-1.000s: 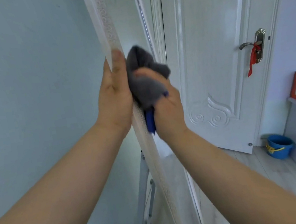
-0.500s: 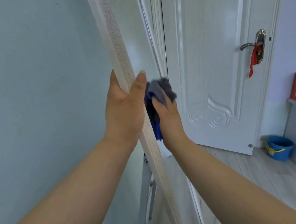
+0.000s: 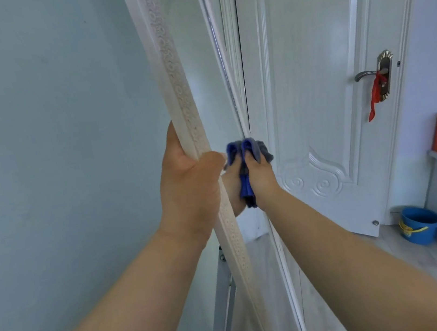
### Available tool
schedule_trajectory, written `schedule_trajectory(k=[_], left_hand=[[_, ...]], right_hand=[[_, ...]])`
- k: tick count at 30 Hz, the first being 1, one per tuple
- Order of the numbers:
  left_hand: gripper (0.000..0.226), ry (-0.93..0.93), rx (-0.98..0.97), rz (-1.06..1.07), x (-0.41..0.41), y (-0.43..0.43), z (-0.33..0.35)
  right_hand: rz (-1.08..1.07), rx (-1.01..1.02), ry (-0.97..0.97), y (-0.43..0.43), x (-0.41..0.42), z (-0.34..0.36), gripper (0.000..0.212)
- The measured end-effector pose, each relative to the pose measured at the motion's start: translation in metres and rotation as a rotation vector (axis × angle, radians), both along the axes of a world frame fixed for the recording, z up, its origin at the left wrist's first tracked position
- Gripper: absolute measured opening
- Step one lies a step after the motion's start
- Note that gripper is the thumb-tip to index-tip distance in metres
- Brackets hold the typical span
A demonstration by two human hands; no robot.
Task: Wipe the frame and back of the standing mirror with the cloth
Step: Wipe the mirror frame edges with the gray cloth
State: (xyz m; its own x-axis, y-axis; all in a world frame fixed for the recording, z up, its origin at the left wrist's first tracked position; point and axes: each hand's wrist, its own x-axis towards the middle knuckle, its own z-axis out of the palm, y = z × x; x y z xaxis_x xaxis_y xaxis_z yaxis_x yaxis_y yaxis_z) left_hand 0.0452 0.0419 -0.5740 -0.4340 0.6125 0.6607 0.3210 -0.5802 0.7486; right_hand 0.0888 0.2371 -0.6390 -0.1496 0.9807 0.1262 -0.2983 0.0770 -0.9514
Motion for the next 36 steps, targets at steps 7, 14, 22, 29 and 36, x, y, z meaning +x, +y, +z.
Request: schedule_trajectory(k=[7, 14, 22, 29, 36], left_hand=[[0.044, -0.003, 0.023, -0.016, 0.003, -0.004, 0.0], [0.053, 0.009, -0.003, 0.035, -0.001, -0.011, 0.0], [0.04, -0.266, -0.36, -0.237, 0.016, 0.106, -0.006], [0.048, -0.327, -0.477, -0.175, 0.036, 0.095, -0.067], [0.042, 0.002, 0.07, 0.038, -0.001, 0.006, 0.006]], right_hand=[[0.047, 0.389, 0.071, 0.01, -0.014, 0.084, 0.044], [-0.143, 0.571, -0.117, 0.055, -0.031, 0.148, 0.048], [-0.108, 0.345, -0.07, 0.094, -0.017, 0.037, 0.052], [-0.057, 0.012, -0.134, 0.096, 0.012, -0.094, 0.058], [-0.086, -0.139, 0.231, 0.075, -0.008, -0.06, 0.031]])
